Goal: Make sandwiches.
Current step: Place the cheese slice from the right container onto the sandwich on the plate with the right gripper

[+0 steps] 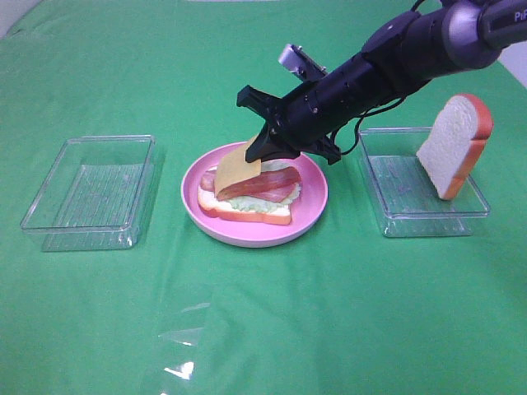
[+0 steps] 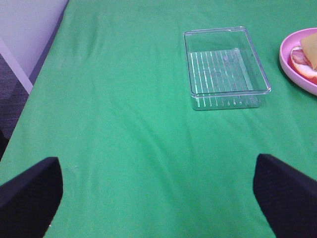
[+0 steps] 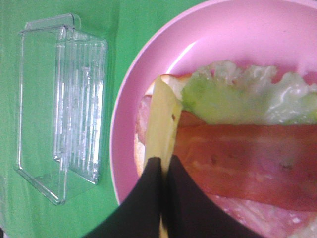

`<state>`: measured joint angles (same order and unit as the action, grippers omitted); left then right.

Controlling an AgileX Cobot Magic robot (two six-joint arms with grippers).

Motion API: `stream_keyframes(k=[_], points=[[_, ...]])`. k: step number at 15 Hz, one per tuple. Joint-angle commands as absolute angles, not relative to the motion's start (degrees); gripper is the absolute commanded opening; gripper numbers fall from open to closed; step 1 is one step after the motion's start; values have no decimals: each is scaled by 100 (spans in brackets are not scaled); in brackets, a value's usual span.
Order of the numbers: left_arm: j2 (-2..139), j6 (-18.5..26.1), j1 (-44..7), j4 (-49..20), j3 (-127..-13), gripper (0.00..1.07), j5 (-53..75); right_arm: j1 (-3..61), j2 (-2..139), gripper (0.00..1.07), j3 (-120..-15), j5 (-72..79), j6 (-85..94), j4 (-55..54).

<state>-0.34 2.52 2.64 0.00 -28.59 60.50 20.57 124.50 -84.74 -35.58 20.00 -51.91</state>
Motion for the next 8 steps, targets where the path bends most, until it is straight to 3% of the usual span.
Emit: stream_keyframes(k=[1, 4, 5, 6, 8], points=[[-120, 218, 246, -57, -2836, 97, 6016, 2045, 12278, 0, -8526, -3547, 1564, -4503], [-120, 218, 246, -57, -2836, 97, 6016, 2045, 12267, 0, -8526, -3696, 1180, -4097], [-120, 218, 246, -57, -2836, 97, 6016, 2045, 12267, 6, -8526, -3713, 1186, -4091], [-120, 218, 246, -57, -2836, 97, 6016, 2045, 12267, 22, -8526, -3724, 1186, -4074], [-120, 218, 246, -57, -2836, 97, 6016, 2045, 12187, 73, -8594, -3908, 1197, -3896]])
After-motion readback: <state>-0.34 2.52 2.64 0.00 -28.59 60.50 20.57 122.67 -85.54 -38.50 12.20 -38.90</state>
